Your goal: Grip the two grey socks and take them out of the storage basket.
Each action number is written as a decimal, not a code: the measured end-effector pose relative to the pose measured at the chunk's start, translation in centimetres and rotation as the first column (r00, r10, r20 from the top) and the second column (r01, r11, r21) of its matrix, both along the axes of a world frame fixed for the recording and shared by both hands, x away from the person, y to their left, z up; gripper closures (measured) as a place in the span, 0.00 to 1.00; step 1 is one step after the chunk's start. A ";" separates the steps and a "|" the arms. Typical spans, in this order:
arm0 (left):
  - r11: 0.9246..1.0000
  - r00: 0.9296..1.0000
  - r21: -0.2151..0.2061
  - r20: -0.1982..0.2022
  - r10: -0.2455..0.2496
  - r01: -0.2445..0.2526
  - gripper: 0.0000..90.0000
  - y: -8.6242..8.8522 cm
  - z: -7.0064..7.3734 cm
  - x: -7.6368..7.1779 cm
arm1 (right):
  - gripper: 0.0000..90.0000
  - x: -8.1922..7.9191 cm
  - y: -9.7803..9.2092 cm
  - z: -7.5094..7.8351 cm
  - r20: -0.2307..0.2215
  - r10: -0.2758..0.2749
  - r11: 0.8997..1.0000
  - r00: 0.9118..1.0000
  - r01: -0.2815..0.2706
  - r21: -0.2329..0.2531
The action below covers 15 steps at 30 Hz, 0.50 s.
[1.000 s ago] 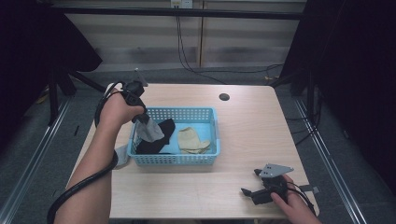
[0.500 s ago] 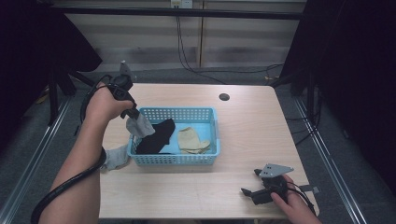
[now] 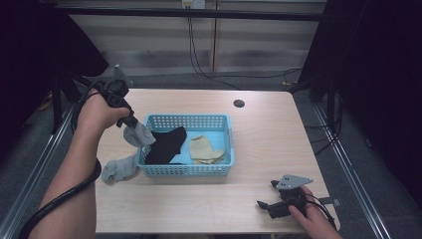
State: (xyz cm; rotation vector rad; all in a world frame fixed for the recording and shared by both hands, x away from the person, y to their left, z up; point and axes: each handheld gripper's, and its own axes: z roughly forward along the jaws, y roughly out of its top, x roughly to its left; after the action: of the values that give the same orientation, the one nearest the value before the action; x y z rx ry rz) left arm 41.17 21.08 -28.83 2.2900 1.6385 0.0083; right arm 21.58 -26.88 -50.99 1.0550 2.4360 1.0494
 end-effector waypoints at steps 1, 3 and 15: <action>1.000 1.000 0.003 -0.002 0.003 -0.003 0.92 0.3 0.0 0.0 | 0.11 0.0 0.0 0.0 -0.006 0.002 1.000 1.000 -0.002 0.004; 1.000 1.000 0.003 0.003 0.014 -0.014 0.92 0.6 0.0 -0.1 | 0.11 0.0 0.0 0.0 -0.006 0.001 1.000 1.000 -0.001 0.004; 0.999 0.999 0.005 0.011 0.046 -0.046 0.92 2.9 0.0 -0.8 | 0.11 0.0 0.0 0.0 0.000 0.000 1.000 1.000 0.000 0.000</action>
State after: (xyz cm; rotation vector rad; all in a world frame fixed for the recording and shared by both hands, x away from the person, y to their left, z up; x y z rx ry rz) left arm 40.42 23.95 -28.79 2.2518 1.6875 0.0360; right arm 21.58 -26.88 -50.99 1.0551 2.4359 1.0495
